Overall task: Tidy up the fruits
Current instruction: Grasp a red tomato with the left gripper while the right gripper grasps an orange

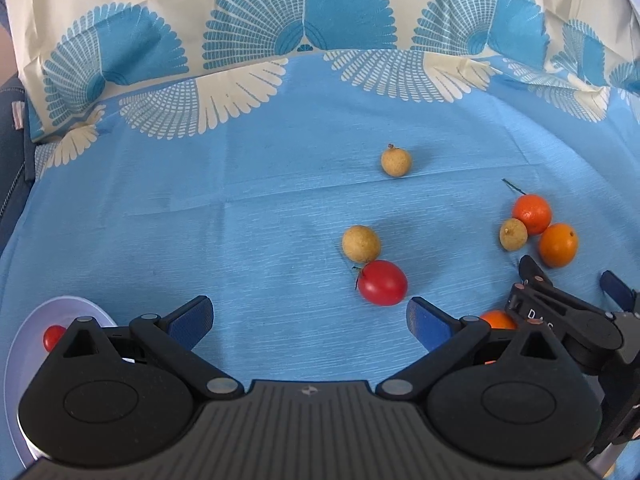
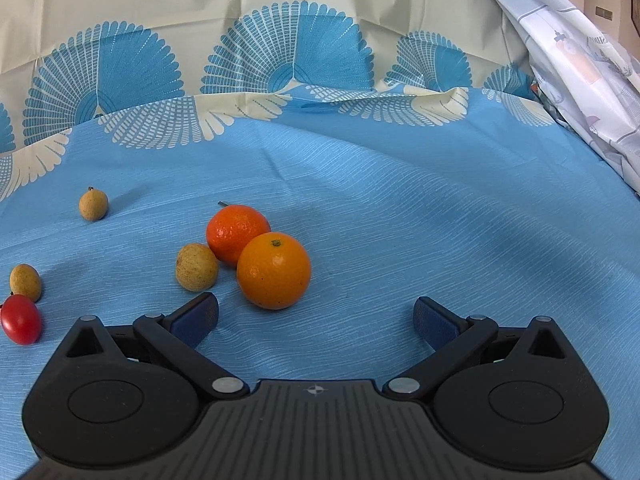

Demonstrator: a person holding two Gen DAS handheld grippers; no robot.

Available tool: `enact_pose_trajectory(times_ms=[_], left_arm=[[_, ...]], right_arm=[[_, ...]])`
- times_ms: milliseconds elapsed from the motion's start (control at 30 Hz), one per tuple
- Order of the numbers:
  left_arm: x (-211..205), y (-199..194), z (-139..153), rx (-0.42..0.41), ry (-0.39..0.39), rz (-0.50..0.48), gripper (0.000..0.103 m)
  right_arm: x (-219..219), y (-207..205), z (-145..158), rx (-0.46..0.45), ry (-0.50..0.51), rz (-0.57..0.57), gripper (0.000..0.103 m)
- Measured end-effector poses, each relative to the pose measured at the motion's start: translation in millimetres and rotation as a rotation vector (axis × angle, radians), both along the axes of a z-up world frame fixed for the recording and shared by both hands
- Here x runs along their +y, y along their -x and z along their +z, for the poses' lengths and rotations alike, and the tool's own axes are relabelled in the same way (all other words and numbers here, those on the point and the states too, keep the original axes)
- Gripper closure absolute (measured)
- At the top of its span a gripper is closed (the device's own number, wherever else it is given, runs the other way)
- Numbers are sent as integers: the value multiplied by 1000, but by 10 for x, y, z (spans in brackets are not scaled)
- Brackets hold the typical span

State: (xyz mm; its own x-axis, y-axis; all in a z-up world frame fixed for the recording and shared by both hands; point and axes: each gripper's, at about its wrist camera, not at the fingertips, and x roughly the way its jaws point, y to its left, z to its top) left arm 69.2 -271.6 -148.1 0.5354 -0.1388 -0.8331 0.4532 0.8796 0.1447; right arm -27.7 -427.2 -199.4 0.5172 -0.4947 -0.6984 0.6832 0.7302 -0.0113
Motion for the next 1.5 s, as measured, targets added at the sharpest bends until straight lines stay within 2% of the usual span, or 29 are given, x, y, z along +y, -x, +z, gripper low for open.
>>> enact_pose_trajectory(times_ms=[867,1500], left_arm=[[-100,-85,-108,12,27,0,0],[42,-284,-218,88,65,46,0]], right_arm=[[-3,3,5,1,0,0,1],[-1,7,9,0,-1,0,1]])
